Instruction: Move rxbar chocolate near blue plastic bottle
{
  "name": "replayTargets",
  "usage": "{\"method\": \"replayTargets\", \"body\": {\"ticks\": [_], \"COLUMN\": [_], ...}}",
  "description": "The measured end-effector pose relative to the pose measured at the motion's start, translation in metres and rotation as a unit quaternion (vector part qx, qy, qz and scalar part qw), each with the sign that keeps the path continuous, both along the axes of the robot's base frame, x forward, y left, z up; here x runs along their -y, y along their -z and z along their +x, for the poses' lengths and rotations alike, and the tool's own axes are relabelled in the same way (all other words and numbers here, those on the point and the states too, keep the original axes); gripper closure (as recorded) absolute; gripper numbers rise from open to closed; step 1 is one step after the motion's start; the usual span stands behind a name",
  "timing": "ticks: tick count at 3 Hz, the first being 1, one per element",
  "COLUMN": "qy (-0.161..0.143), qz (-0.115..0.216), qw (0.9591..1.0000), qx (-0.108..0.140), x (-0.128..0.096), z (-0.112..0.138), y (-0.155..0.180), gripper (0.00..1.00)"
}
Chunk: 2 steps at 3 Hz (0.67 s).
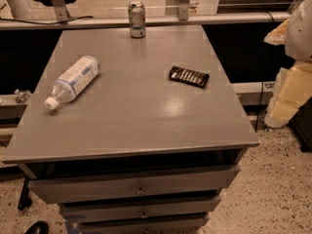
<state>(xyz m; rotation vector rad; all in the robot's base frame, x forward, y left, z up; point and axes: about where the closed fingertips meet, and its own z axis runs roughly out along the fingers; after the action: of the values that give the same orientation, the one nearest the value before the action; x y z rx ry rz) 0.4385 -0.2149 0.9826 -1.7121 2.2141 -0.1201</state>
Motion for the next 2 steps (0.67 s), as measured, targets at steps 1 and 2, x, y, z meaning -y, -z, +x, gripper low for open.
{"method": "replayTargets", "body": {"ticks": [1, 2], "qy": [0.0, -0.001], "qz": [0.0, 0.016], "qw": [1.0, 0.9998], "qx": [0.0, 0.015], "x": [0.0, -0.002], "z": [0.0, 0.01], "y": [0.0, 0.011], "gripper": [0.0, 0.0]}}
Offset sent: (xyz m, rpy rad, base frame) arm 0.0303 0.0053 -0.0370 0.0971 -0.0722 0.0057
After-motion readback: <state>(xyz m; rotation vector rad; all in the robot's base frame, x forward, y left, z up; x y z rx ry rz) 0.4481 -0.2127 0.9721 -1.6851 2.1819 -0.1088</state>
